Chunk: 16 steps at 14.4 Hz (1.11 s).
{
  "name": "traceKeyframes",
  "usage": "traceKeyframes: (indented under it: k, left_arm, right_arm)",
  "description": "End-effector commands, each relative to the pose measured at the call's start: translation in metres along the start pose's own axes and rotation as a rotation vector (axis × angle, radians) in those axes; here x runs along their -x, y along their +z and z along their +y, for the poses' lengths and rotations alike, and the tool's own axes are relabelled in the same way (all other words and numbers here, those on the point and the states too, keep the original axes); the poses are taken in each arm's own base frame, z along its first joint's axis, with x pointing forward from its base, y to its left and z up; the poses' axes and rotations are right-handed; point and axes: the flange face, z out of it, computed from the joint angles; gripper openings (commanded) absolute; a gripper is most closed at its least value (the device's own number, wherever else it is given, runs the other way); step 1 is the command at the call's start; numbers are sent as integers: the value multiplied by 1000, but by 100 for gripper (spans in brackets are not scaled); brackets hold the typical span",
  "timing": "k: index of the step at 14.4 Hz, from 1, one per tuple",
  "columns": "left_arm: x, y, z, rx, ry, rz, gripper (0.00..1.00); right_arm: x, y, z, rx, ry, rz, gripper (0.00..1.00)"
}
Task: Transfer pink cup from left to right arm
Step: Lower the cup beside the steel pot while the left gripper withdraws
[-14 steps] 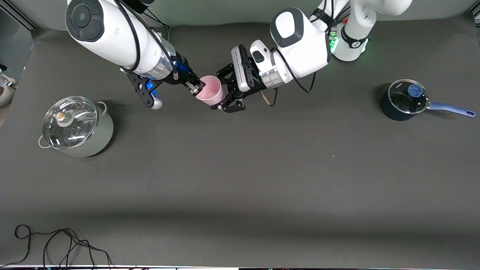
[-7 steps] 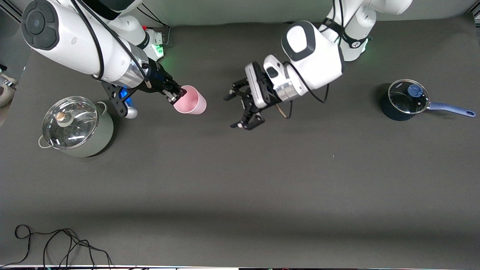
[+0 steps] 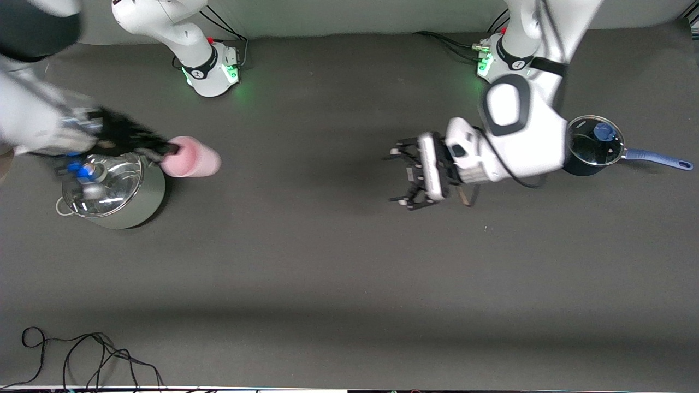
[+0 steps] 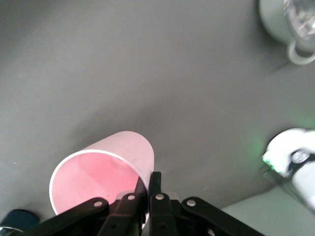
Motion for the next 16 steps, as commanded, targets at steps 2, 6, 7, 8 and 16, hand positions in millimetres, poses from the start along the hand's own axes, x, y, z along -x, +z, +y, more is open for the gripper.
traceKeyframes:
  k: [2, 6, 7, 8, 16]
  left_arm:
    - [35, -82, -14, 63, -201, -163, 100]
    - [68, -173, -26, -21, -492, -405, 100]
    - [71, -190, -26, -63, -508, -455, 100]
    - [71, -202, -24, -126, -559, -521, 100]
    - [54, -268, -12, -572, -964, -687, 100]
  right_arm:
    - [-49, 29, 46, 47, -141, -32, 0]
    - [-90, 89, 59, 78, -167, 4, 0]
    - [-99, 107, 60, 74, -167, 16, 0]
    - [-108, 124, 61, 74, -164, 29, 0]
    - [-169, 280, 93, 130, -212, 100, 0]
